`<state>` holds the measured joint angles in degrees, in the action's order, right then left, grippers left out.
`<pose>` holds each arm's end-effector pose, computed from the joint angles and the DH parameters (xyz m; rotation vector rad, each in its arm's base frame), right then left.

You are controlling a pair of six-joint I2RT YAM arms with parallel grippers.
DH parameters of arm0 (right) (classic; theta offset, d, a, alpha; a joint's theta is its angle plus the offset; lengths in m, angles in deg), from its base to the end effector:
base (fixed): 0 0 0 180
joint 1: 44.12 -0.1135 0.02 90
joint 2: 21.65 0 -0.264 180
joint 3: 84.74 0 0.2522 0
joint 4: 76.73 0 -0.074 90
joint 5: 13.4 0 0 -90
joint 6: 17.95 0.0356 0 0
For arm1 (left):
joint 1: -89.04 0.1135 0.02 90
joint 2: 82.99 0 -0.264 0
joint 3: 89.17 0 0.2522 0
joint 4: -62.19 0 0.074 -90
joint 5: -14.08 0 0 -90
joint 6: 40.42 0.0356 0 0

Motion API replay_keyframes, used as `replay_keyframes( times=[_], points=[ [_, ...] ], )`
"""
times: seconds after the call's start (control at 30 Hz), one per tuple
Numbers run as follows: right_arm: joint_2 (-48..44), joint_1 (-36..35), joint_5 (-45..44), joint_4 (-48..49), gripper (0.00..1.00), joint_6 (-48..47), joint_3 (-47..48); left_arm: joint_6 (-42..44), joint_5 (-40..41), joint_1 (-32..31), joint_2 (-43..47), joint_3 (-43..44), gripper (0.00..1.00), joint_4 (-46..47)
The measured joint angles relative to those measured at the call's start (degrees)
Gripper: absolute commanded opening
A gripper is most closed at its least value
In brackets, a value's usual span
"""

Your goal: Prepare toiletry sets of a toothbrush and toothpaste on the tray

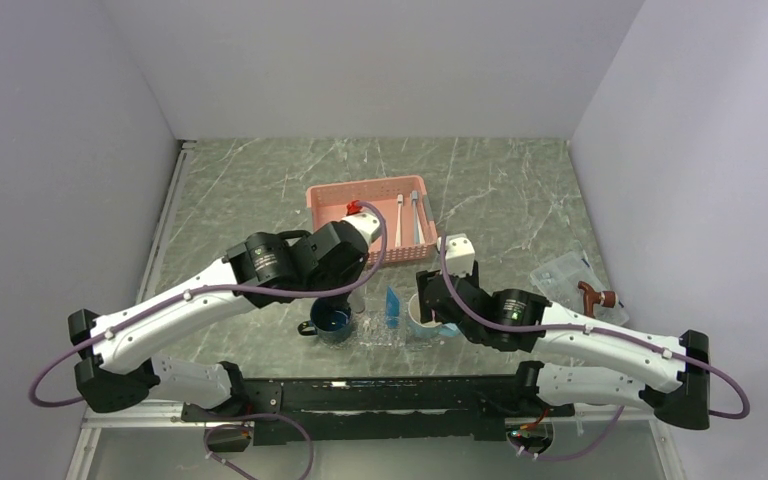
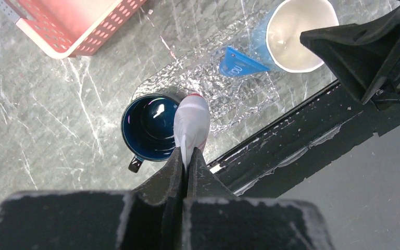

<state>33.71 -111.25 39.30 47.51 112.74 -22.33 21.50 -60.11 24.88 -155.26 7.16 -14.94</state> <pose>0.0928 0.1646 0.2848 -0.2311 2.2093 0.2328 0.1111 -0.2072 0.3812 0.6586 2.3934 -0.3582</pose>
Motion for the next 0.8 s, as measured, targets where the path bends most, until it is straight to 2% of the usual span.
replay_keyframes(
  times=[0.43, 0.8],
  points=[
    [-3.50, 4.15, 1.36, -0.66, 0.72, 5.53, -5.03, 0.94, -0.09, -0.07, -4.00, 2.71, 0.00, 1.44],
    [-8.28, 4.87, 0.57, -2.38, 0.72, 9.77, -6.82, 1.44, -1.42, -0.07, -6.25, 2.99, 0.00, 2.69]
  ],
)
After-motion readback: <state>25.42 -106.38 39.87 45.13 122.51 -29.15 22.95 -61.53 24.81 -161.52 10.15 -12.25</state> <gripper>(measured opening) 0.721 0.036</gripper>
